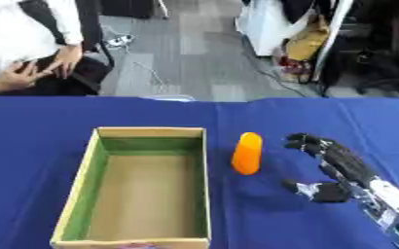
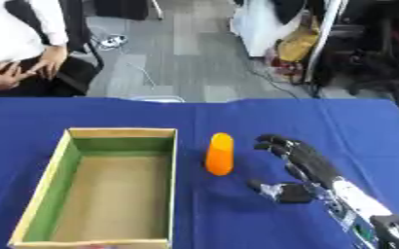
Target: Pick up objects on the table and place them in the box.
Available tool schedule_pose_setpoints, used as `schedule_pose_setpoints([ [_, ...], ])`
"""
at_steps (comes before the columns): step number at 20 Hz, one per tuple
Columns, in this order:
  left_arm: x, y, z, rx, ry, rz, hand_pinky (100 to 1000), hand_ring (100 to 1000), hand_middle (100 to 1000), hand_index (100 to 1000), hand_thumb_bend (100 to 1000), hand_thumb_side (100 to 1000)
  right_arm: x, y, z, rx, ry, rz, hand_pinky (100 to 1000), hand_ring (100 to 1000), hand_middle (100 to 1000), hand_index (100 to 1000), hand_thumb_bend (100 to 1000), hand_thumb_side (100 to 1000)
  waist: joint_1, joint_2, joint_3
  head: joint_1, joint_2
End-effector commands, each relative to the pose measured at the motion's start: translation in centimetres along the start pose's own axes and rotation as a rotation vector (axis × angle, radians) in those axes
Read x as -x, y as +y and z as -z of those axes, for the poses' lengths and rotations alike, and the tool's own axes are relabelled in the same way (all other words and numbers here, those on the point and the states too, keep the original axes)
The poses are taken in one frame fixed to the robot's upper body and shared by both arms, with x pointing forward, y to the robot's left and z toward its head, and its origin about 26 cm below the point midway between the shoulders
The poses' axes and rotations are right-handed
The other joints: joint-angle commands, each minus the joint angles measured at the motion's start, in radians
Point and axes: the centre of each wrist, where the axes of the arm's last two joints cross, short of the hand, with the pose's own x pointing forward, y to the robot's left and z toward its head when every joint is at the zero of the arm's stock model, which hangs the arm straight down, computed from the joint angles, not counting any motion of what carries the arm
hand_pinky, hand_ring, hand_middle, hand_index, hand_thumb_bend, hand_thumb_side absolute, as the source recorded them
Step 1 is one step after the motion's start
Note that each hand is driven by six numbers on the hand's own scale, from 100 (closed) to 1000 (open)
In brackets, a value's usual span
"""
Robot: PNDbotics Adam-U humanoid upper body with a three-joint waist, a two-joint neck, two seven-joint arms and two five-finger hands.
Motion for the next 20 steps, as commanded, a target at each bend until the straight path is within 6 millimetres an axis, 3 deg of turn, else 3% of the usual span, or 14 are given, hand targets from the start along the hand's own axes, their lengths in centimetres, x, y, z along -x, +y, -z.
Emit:
schedule_pose_setpoints([
  [1,-0.1,0.2,0.9,0.006,-0.032,-0.003,1000,940,965,985,335,887,0.7,-2.4,0.7,0.035,-0.006,-0.043,721,742,841,851,624,1000,-0.002,-0.013,0.004,-0.019,-0.016],
  [20,0.4,-0.7,2.9,-0.031,-0.08,-0.066,1000,940,962,984,361,872,0.0,-4.7,2.2,0.074,-0.042,-0.049,712,746,854,858,631,1000,-0.029,0.001,0.074,-0.046,-0.041],
])
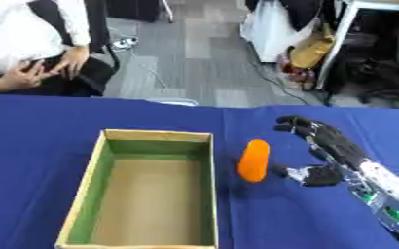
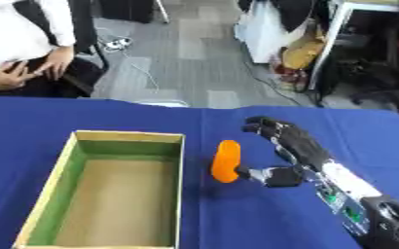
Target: Pick up objects on the table and place them in the box.
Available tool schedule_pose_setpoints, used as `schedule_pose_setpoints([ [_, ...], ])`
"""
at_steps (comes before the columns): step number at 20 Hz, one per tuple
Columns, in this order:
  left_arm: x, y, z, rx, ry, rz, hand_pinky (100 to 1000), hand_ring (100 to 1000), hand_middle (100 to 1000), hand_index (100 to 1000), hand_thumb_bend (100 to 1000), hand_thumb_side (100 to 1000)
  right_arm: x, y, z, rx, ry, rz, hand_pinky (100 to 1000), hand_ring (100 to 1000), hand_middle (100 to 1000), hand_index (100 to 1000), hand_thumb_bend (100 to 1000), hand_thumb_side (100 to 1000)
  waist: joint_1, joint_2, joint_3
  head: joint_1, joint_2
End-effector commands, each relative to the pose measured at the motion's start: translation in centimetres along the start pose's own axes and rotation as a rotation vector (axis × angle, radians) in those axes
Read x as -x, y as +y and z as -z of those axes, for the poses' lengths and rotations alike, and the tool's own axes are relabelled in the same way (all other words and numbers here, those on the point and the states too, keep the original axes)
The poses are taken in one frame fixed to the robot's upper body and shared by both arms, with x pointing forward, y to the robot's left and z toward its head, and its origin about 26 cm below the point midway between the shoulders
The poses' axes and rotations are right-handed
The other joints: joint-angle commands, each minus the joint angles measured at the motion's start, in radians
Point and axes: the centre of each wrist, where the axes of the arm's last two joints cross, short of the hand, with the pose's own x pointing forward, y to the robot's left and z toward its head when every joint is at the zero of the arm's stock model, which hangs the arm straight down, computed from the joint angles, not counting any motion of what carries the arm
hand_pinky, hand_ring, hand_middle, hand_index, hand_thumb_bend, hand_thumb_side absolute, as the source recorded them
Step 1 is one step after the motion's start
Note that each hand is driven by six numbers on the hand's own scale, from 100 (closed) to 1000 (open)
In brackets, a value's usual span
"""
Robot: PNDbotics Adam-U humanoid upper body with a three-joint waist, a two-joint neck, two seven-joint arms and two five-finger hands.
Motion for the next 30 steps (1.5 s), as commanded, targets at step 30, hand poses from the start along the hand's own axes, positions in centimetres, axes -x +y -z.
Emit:
schedule_pose_setpoints([
  [30,0.4,-0.9,2.8,-0.007,-0.077,-0.076,1000,939,962,984,367,876,2.5,-1.9,-0.1,0.01,0.068,-0.055,615,740,876,879,668,1000,-0.033,0.026,0.089,-0.061,-0.103],
])
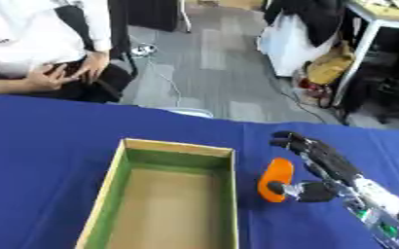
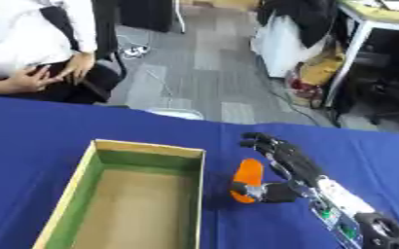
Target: Pick up objects on the table and place them in the box.
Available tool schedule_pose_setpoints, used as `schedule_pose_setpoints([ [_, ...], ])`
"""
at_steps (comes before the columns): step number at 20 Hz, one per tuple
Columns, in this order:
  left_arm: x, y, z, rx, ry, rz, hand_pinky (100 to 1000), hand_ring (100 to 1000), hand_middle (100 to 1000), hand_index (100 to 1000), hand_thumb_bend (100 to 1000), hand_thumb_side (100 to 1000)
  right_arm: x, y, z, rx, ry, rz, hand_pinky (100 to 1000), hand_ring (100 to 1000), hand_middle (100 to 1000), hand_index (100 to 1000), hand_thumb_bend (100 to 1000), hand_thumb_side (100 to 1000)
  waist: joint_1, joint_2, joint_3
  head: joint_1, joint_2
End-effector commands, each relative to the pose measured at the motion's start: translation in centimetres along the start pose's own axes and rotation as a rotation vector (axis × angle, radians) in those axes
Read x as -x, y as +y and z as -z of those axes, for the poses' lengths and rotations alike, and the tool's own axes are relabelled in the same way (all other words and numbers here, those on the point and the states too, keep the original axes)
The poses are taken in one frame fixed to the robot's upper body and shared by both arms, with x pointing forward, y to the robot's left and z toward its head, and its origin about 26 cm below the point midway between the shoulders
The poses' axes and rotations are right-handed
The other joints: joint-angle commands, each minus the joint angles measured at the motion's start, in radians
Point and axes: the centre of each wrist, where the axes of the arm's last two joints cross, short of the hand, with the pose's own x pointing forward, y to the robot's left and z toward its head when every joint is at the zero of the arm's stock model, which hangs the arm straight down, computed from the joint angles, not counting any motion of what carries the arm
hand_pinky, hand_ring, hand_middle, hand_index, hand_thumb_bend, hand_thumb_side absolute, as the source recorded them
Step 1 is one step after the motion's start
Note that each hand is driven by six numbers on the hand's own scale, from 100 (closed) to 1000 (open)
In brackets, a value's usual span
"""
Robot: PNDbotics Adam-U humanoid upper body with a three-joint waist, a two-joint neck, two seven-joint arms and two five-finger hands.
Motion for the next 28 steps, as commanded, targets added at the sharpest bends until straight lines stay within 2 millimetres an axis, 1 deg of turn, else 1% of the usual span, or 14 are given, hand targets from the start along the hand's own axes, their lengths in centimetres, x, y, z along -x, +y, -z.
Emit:
schedule_pose_setpoints([
  [1,-0.2,0.1,0.9,0.008,-0.032,-0.002,1000,939,962,983,372,885,1.2,-1.8,0.0,0.021,0.012,-0.055,612,740,876,879,667,1000,0.001,-0.013,0.003,-0.019,-0.02],
  [6,-0.1,0.0,1.0,0.007,-0.036,-0.005,1000,939,962,983,368,888,1.7,-1.8,-0.3,0.015,0.037,-0.063,588,737,876,882,669,1000,0.0,-0.007,0.009,-0.03,-0.02],
  [15,0.0,-0.3,1.2,0.005,-0.042,-0.022,1000,939,963,982,365,894,2.2,-1.8,-0.4,-0.005,0.056,-0.087,593,738,875,882,667,1000,-0.003,0.002,0.03,-0.058,-0.019],
  [23,0.1,-0.4,1.3,0.008,-0.045,-0.029,1000,939,963,982,360,898,2.2,-1.0,-0.9,-0.037,0.061,-0.083,586,734,877,887,670,1000,-0.002,0.013,0.039,-0.072,-0.019],
  [28,0.1,-0.5,1.3,0.013,-0.049,-0.032,1000,939,963,982,359,898,2.1,-0.2,-1.3,-0.057,0.066,-0.076,539,719,873,891,673,1000,-0.001,0.019,0.042,-0.072,-0.018],
])
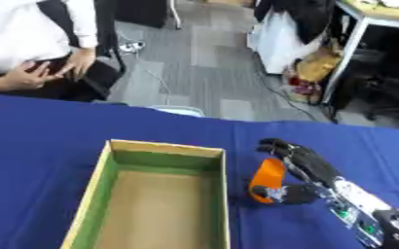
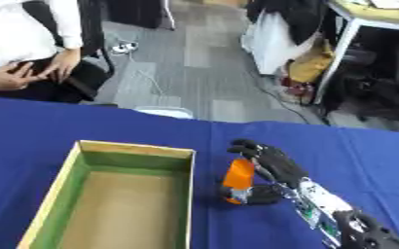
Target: Pick up objects on the table and place them in the box.
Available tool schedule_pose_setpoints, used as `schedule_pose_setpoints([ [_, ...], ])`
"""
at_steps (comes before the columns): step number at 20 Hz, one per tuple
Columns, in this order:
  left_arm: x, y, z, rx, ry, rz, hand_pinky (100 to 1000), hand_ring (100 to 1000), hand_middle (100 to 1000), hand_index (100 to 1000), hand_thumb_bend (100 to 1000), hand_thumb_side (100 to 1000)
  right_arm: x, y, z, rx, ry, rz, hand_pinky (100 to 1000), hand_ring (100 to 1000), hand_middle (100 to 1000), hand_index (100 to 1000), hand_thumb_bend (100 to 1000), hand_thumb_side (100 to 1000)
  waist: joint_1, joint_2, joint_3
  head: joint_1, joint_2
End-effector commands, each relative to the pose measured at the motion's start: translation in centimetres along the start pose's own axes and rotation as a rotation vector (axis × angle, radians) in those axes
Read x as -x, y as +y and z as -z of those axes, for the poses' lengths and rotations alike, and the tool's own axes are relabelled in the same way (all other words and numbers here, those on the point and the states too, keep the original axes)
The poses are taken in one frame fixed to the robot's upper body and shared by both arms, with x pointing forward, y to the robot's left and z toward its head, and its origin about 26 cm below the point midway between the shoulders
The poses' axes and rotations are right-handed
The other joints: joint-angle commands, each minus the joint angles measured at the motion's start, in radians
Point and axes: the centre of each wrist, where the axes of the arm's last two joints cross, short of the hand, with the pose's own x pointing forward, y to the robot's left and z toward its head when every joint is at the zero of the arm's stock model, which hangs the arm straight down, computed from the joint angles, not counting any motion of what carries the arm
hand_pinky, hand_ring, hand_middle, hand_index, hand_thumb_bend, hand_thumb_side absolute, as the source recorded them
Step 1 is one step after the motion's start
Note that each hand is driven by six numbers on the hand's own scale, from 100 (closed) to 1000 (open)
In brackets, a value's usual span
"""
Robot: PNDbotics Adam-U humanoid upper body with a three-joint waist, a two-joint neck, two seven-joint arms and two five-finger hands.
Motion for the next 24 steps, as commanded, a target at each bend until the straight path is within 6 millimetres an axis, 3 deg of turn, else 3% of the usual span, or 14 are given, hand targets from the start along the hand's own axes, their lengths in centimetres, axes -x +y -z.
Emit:
schedule_pose_setpoints([
  [1,-0.15,-0.02,0.9,0.015,-0.034,-0.004,1000,939,963,982,359,898,0.58,-0.81,0.0,0.003,0.002,-0.025,539,719,873,891,673,1000,0.004,-0.013,0.003,-0.01,-0.007],
  [7,-0.07,-0.17,1.09,0.016,-0.041,-0.013,1000,939,963,982,359,898,0.72,-0.48,-0.13,-0.008,0.015,-0.018,429,669,849,889,681,1000,0.0,-0.007,0.017,-0.016,-0.014],
  [9,-0.03,-0.23,1.18,0.017,-0.043,-0.017,1000,939,963,982,360,898,0.76,-0.3,-0.18,-0.015,0.021,-0.017,338,622,827,880,683,1000,-0.002,-0.004,0.023,-0.019,-0.017],
  [10,-0.01,-0.27,1.24,0.017,-0.045,-0.019,1000,938,963,981,360,898,0.76,-0.23,-0.19,-0.017,0.024,-0.017,196,563,794,866,685,1000,-0.004,-0.002,0.026,-0.02,-0.019],
  [11,0.01,-0.3,1.3,0.017,-0.047,-0.021,1000,938,963,981,360,898,0.77,-0.17,-0.19,-0.017,0.026,-0.016,216,571,800,870,685,1000,-0.005,-0.001,0.029,-0.02,-0.021],
  [12,0.03,-0.32,1.34,0.018,-0.049,-0.022,1000,938,963,980,360,897,0.77,-0.15,-0.18,-0.017,0.028,-0.016,100,483,725,828,685,1000,-0.006,0.001,0.032,-0.021,-0.022],
  [13,0.04,-0.34,1.39,0.019,-0.05,-0.024,1000,938,963,980,360,897,0.77,-0.15,-0.16,-0.013,0.03,-0.016,100,476,716,823,684,1000,-0.007,0.002,0.034,-0.021,-0.024],
  [16,0.07,-0.38,1.49,0.021,-0.052,-0.027,1000,938,963,979,359,897,0.73,-0.3,-0.08,0.021,0.035,-0.013,100,283,517,677,660,1000,-0.01,0.006,0.038,-0.022,-0.028],
  [17,0.08,-0.39,1.52,0.023,-0.052,-0.027,1000,938,963,979,359,897,0.7,-0.43,-0.02,0.046,0.034,-0.012,100,297,530,689,671,1000,-0.01,0.008,0.039,-0.022,-0.029],
  [18,0.08,-0.39,1.54,0.024,-0.053,-0.027,1000,938,963,979,359,897,0.67,-0.52,0.01,0.071,0.033,-0.011,100,190,426,593,659,935,-0.01,0.009,0.039,-0.022,-0.029],
  [19,0.08,-0.39,1.55,0.025,-0.053,-0.027,1000,938,963,979,358,897,0.61,-0.65,0.07,0.107,0.03,-0.01,100,141,368,537,650,902,-0.011,0.009,0.039,-0.022,-0.029],
  [22,0.07,-0.35,1.57,0.026,-0.055,-0.026,1000,937,963,978,358,897,0.47,-0.83,0.15,0.211,0.019,-0.011,100,100,169,339,578,770,-0.01,0.011,0.038,-0.021,-0.029],
  [24,0.06,-0.3,1.57,0.027,-0.056,-0.024,1000,937,961,978,357,896,0.37,-0.81,0.16,0.286,0.012,-0.017,100,100,100,208,528,701,-0.009,0.012,0.037,-0.021,-0.027],
])
